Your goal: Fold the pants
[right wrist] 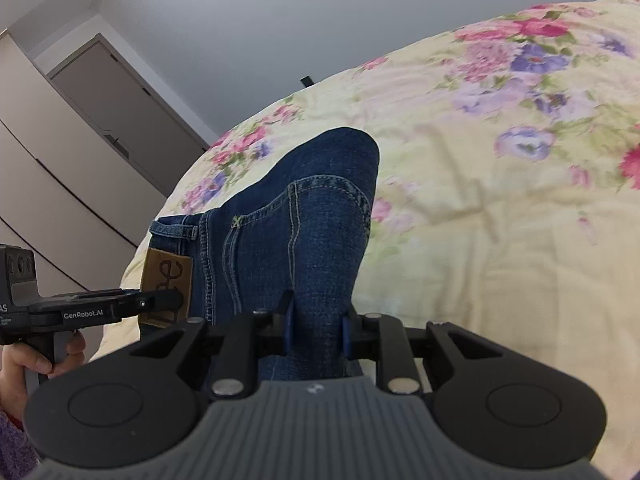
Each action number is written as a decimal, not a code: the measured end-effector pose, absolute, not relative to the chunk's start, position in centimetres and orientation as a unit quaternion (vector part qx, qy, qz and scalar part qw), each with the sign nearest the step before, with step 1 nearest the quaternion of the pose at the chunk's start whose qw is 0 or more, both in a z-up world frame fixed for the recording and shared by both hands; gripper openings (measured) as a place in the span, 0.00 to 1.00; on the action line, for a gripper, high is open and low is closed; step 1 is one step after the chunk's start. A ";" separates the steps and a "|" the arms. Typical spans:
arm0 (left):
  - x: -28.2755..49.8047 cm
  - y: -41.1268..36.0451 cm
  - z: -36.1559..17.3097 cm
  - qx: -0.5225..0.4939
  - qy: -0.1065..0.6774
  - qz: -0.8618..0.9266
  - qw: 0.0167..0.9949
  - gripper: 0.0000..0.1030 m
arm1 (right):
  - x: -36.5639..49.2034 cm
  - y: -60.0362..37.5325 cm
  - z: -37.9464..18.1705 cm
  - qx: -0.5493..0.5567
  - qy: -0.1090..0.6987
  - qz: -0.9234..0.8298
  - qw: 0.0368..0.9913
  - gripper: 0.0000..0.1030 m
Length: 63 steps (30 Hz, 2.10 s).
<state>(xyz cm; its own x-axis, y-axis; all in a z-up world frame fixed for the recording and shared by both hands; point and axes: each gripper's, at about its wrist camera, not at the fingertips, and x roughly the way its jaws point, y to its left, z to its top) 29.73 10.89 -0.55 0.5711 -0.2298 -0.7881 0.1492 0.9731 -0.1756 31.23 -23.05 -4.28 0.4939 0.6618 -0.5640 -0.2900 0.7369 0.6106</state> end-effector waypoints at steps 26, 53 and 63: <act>32.1 22.7 -13.5 -0.138 0.471 -0.103 0.865 0.41 | 37.1 -10.4 -14.7 0.150 0.486 0.305 0.805 0.21; 24.0 20.2 -10.0 -0.012 0.479 -0.058 0.876 0.61 | 26.2 -9.8 -12.2 0.005 0.455 0.258 0.852 0.58; 24.6 20.2 -13.1 -0.037 0.496 -0.045 0.867 0.64 | 25.4 -9.9 -15.9 0.038 0.471 0.224 0.852 0.65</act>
<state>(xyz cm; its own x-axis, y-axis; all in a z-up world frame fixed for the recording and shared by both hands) 24.56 20.23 -13.15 0.5045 -0.1141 -0.8558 0.0403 0.9933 -0.1087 25.43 -9.94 -15.88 0.4557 0.4177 -0.7861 -0.3463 0.8967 0.2757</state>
